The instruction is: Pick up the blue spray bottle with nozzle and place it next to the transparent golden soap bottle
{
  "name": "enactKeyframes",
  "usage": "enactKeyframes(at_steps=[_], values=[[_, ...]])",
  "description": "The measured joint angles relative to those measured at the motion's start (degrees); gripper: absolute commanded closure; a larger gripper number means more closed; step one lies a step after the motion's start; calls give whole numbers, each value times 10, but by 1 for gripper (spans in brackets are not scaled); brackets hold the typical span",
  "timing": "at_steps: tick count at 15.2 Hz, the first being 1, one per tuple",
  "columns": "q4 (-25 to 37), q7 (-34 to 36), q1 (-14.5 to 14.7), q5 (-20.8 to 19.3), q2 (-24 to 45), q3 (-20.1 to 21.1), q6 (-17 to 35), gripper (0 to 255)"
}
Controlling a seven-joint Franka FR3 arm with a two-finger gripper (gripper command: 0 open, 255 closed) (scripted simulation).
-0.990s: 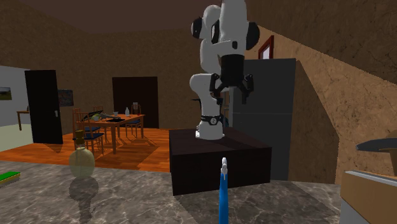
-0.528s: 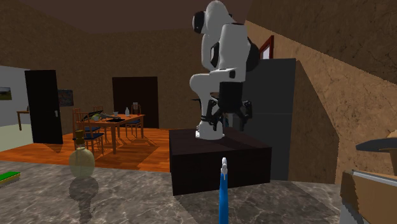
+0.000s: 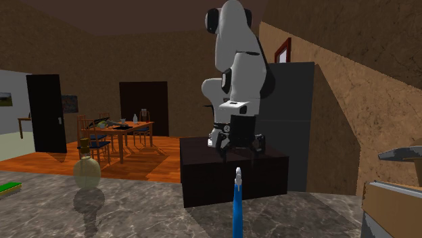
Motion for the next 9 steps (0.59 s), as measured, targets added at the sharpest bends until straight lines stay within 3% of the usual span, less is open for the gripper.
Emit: enactKeyframes(at_steps=[9], values=[[1,4,-1,-5,46,-3,46,0]])
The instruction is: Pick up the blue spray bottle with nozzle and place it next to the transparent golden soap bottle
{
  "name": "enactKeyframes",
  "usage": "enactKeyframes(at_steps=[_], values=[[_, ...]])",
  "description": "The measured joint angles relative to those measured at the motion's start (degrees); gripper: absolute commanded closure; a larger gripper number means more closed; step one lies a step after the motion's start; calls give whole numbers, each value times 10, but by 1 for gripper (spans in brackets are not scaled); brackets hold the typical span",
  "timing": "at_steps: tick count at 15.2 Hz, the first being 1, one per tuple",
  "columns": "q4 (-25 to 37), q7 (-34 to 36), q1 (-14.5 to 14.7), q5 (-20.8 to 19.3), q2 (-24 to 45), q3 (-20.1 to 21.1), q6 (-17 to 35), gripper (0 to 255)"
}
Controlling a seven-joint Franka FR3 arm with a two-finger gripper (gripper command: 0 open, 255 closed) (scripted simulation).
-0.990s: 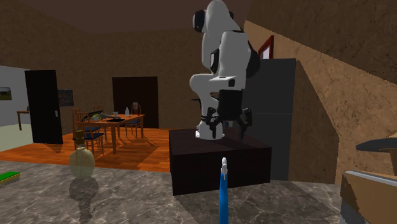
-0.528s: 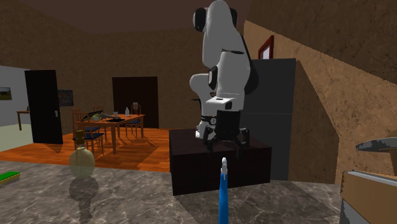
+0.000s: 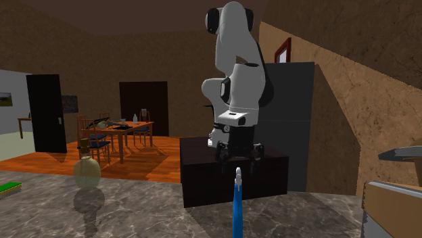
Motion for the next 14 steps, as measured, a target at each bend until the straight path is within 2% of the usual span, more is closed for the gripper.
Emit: enactKeyframes(at_steps=[2,3,14], values=[[0,0,0,0,0,0,0,0],[0,0,0,0,1,0,0,255],[0,-1,0,0,-4,0,-3,255]])
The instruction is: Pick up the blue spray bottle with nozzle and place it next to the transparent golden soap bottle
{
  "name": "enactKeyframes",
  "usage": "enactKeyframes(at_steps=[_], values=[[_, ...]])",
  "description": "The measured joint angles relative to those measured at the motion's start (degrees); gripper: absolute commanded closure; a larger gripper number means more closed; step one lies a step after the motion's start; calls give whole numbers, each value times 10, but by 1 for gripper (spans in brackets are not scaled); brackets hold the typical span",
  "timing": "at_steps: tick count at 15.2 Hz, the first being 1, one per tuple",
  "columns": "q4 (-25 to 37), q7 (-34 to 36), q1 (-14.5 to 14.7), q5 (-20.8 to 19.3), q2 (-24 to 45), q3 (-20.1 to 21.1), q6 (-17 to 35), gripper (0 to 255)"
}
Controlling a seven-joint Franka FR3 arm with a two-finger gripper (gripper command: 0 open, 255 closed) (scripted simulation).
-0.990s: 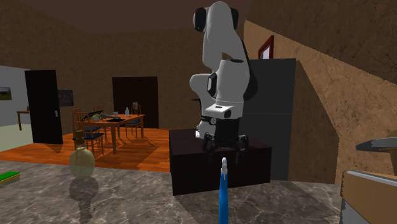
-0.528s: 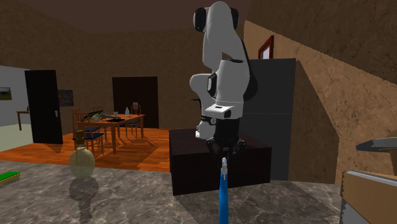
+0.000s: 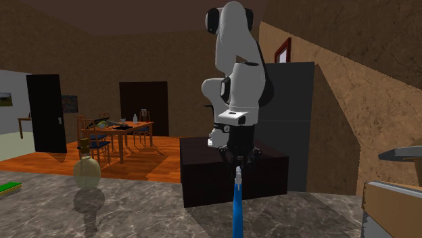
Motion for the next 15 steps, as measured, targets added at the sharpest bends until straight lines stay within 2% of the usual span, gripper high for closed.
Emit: enactKeyframes(at_steps=[15], values=[[4,-14,0,10,-115,3,-119,255]])
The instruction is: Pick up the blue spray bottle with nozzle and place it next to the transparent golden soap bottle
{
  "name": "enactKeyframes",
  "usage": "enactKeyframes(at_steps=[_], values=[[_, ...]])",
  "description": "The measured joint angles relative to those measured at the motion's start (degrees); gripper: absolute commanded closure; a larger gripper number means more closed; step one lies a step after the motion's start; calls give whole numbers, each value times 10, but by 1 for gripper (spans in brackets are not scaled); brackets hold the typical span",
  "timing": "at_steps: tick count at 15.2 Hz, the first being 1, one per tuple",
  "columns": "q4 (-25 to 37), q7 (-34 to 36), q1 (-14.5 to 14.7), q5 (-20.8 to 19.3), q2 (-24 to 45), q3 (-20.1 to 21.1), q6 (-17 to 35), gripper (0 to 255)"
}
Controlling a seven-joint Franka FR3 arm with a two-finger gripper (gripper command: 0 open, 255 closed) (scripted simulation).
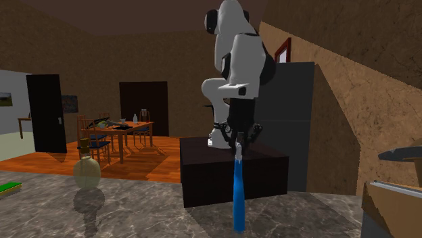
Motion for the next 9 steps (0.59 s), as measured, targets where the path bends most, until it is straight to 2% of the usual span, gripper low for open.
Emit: enactKeyframes(at_steps=[9], values=[[17,-5,2,5,-59,1,-75,255]])
